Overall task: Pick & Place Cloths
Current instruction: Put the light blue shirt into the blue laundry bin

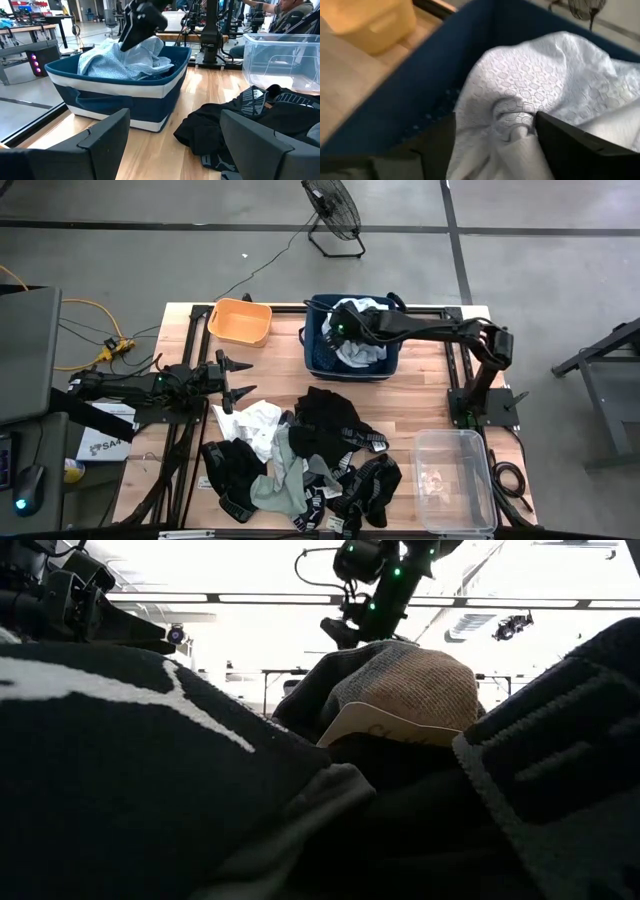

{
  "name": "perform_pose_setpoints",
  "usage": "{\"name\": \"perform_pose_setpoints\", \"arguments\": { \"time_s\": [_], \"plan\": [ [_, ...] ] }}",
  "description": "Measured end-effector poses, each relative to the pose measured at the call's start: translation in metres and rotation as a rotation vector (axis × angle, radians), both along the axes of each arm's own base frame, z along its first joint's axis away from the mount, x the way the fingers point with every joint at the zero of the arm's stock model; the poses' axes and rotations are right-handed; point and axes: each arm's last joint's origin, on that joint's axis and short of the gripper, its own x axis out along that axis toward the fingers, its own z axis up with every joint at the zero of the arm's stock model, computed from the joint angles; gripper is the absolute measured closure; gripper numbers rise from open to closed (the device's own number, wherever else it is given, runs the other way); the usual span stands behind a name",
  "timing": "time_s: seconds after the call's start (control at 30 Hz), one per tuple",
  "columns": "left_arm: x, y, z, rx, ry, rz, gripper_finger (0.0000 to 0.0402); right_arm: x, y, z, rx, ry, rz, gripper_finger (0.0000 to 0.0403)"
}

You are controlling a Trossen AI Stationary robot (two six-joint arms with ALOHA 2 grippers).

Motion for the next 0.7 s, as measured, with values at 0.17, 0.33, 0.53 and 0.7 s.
{"name": "perform_pose_setpoints", "arguments": {
  "time_s": [0.17, 0.33, 0.53, 0.7],
  "plan": [
    [0.0, 0.0, 0.0, 0.0, 0.0, 0.0, 0.0096, -0.004, 0.009, 0.014, -0.077, -0.012, -0.007, 0.0117],
    [0.0, 0.0, 0.0, 0.0, 0.001, 0.0, 0.0096, -0.014, 0.016, 0.026, -0.16, 0.015, -0.102, 0.0139],
    [0.0, 0.0, 0.0, 0.0, 0.002, 0.0, 0.0096, -0.033, 0.011, 0.023, -0.116, 0.095, -0.231, 0.0218],
    [0.0, 0.0, 0.0, 0.0, 0.002, 0.0, 0.0096, -0.046, -0.001, -0.003, -0.041, 0.172, -0.295, 0.0337]
  ]
}}
